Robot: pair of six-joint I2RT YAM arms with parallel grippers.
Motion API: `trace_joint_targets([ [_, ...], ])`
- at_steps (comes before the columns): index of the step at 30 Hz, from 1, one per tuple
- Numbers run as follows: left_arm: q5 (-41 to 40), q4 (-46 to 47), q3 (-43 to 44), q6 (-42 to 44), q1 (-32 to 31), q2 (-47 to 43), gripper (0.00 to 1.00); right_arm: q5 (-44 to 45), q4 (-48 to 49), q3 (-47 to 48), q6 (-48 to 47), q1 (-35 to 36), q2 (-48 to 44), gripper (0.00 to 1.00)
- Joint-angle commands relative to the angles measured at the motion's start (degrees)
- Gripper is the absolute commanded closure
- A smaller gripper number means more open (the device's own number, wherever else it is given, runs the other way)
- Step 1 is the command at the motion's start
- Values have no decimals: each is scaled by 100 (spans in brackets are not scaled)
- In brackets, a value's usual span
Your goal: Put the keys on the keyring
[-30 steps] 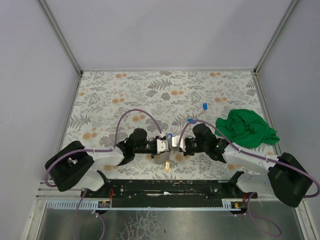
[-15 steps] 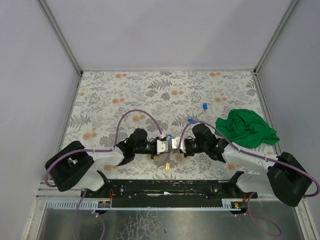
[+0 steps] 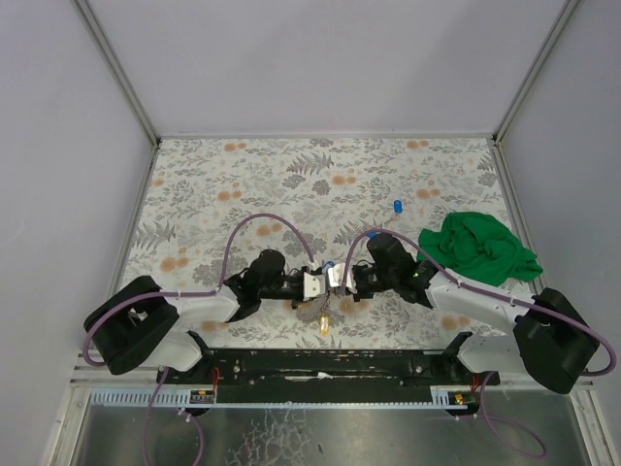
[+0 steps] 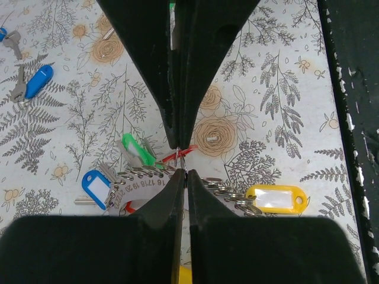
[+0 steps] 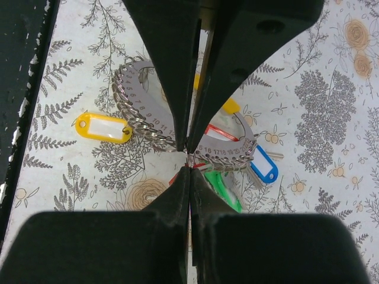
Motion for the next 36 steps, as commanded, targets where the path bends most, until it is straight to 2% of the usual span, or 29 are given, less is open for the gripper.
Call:
trace_joint_targets([
  [1, -46, 338, -59, 81, -57, -208, 100, -3, -211, 155, -92, 38, -71, 100],
  [8, -71, 341, -78, 117, -62, -206, 100, 400, -249, -162, 18, 29, -663, 100],
  [36, 265, 482, -67, 21, -68, -158, 100, 25, -222, 33, -174, 29, -237, 100],
])
